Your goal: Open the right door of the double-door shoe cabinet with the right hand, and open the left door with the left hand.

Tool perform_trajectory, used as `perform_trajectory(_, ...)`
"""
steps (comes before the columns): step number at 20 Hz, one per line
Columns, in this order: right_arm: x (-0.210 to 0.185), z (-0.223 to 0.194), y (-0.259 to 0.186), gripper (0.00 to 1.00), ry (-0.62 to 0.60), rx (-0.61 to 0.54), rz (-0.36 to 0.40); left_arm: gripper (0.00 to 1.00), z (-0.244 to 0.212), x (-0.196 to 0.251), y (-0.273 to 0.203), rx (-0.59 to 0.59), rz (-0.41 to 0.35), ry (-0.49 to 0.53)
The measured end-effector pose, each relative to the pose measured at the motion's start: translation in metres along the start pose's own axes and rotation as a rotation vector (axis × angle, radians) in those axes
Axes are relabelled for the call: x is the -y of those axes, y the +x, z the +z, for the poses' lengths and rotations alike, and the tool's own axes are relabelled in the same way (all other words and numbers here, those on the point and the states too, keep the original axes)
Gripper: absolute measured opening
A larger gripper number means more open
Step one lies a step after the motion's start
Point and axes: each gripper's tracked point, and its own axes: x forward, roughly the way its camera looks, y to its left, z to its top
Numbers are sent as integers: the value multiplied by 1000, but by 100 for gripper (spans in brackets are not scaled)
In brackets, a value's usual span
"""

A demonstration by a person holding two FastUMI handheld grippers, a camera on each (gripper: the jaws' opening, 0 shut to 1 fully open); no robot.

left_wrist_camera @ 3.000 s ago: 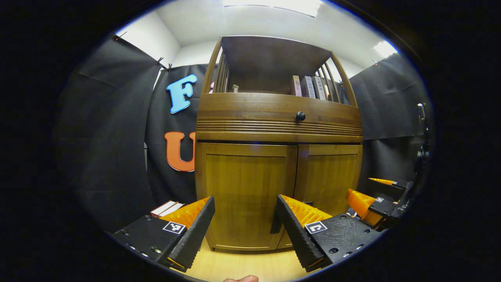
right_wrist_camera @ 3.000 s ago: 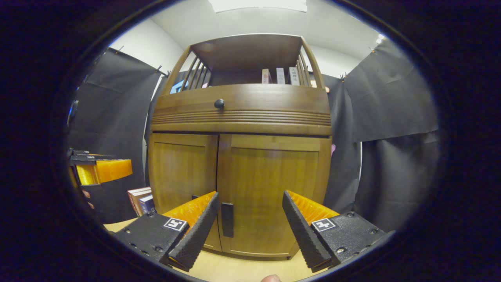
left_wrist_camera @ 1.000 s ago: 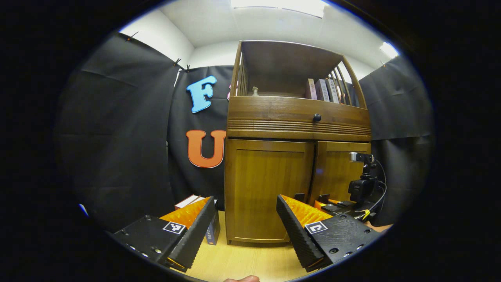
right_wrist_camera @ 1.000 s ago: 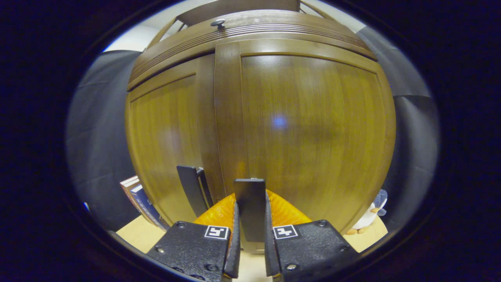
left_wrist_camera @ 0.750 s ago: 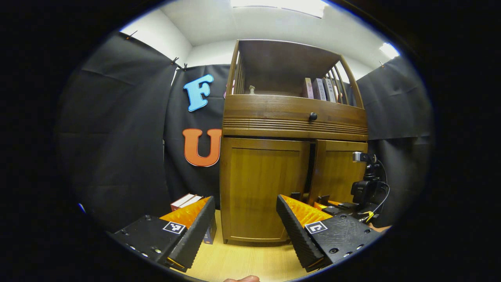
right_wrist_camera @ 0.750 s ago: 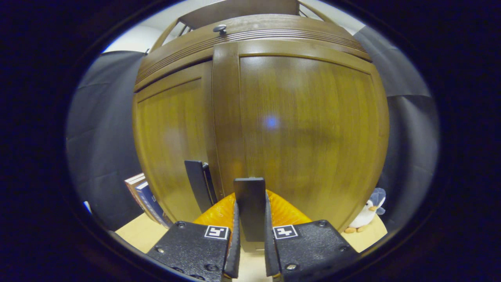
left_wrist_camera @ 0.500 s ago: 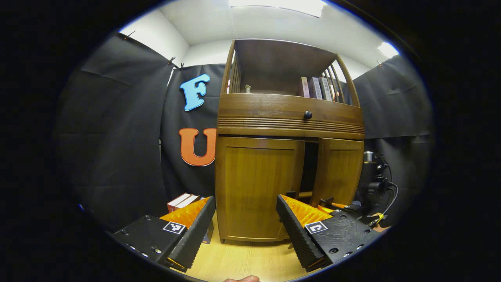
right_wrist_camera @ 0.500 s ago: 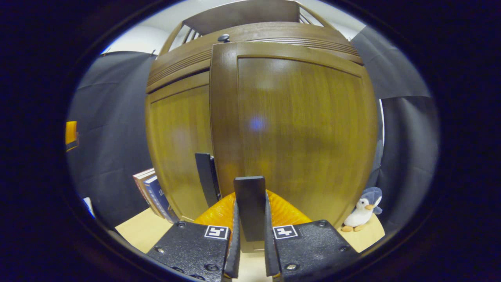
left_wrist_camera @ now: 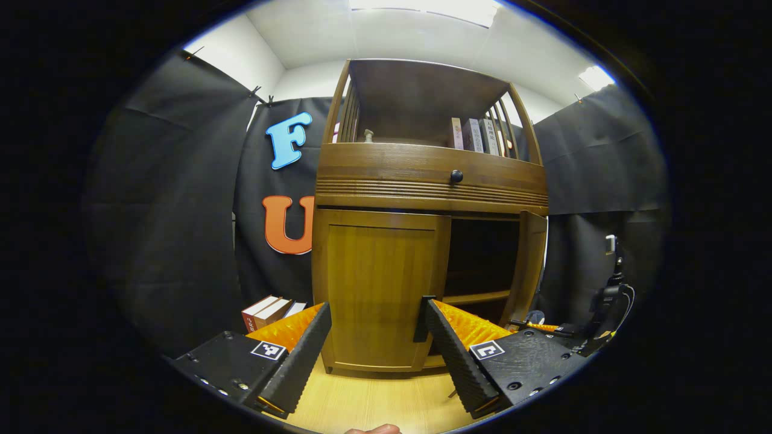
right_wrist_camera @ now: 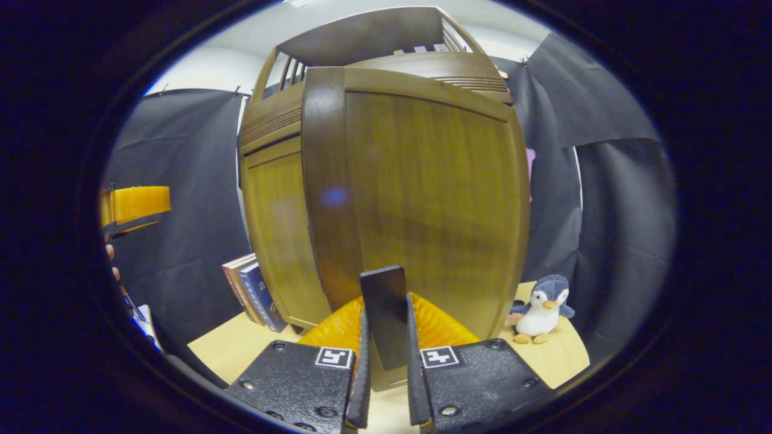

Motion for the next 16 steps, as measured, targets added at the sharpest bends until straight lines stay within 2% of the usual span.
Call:
perform_trajectory(8,38,-4,-49,25,42,-8,-29,95,-4,23,11,-5,-34,-9)
perform_trajectory(16,87,-6,-86,19,94,-37,-103,95,-13,45,33,-22,-69,-30)
